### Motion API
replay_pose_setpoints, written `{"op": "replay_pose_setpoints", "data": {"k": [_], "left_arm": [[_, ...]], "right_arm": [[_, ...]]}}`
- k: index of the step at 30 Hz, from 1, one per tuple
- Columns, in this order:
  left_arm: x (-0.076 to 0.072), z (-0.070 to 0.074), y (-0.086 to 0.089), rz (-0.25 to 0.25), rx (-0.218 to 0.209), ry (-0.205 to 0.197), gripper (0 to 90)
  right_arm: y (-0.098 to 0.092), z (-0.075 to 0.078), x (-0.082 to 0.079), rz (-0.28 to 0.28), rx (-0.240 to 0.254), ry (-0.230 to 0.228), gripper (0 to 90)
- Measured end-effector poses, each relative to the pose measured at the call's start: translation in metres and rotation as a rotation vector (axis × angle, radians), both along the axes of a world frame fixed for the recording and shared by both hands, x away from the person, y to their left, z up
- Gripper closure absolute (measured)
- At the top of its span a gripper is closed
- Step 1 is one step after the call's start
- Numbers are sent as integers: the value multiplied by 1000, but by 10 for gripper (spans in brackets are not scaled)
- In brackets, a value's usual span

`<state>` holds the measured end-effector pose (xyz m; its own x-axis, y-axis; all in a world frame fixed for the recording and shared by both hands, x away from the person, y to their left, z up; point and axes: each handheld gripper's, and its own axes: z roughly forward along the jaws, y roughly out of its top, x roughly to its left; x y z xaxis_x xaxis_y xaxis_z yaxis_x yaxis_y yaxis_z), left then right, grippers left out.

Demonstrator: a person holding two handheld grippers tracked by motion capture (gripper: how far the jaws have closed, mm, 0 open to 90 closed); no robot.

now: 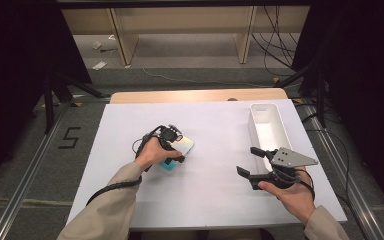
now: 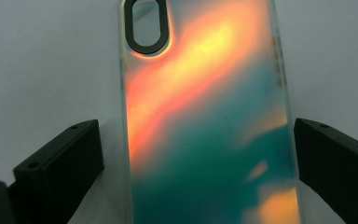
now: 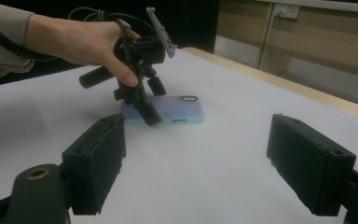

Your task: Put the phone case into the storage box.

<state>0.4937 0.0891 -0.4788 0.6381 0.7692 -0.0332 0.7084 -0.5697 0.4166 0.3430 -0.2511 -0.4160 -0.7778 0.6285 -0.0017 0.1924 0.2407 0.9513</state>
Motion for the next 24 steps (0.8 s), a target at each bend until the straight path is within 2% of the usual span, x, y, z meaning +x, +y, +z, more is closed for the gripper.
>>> {"op": "replay_pose_setpoints", "data": {"k": [16, 24], "left_arm": [[6, 3, -5, -13, 52, 56, 32], [8, 7, -7, -27, 73, 77, 85]], "right_arm": [[0, -1, 1, 7, -4, 7, 203], [1, -2, 1, 9, -4, 8, 202]]}}
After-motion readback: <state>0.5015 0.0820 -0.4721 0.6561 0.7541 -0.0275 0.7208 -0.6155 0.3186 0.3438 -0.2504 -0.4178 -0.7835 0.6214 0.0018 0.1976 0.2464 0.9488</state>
